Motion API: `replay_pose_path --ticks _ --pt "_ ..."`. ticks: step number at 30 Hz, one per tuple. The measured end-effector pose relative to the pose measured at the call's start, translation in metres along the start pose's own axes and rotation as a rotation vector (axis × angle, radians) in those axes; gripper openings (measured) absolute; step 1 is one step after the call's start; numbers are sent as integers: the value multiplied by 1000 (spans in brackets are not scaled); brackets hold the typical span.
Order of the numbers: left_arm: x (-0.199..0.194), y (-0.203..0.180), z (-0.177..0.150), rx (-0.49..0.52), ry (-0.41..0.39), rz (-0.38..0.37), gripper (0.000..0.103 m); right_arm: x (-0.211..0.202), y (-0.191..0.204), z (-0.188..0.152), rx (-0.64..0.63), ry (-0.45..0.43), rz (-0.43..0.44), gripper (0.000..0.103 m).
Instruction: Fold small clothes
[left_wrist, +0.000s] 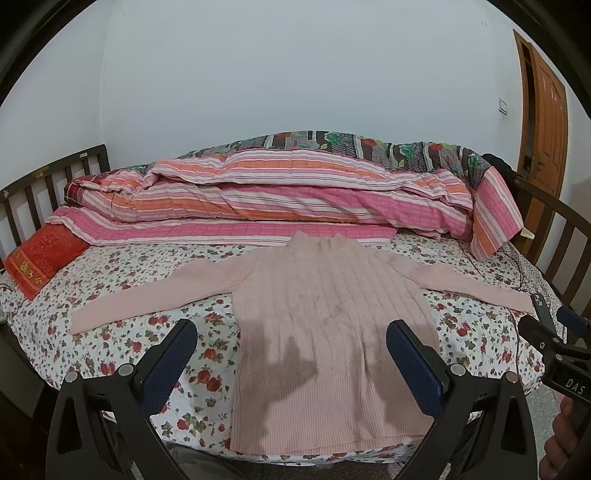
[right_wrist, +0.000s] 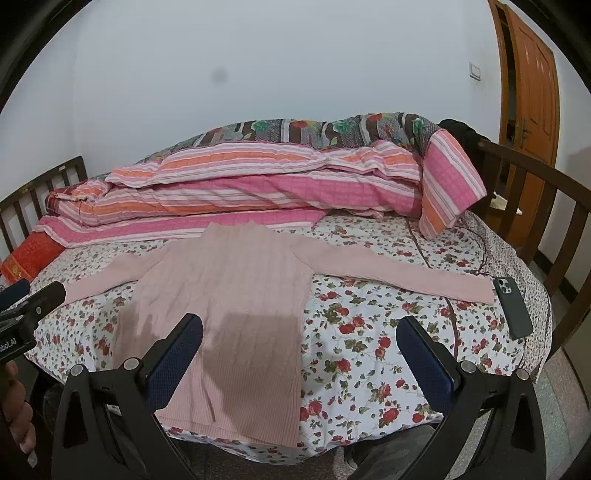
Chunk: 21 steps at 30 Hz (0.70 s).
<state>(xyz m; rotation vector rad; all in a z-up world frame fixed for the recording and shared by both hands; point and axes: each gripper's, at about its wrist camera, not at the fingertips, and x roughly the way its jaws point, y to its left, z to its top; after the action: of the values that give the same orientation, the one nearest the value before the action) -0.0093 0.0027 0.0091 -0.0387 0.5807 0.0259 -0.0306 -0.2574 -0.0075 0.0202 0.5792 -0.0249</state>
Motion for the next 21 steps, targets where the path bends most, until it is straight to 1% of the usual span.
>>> replay_pose_path --ticks 21 --pt "-6 1 2 -5 -7 0 103 -2 4 2 -1 -3 6 103"
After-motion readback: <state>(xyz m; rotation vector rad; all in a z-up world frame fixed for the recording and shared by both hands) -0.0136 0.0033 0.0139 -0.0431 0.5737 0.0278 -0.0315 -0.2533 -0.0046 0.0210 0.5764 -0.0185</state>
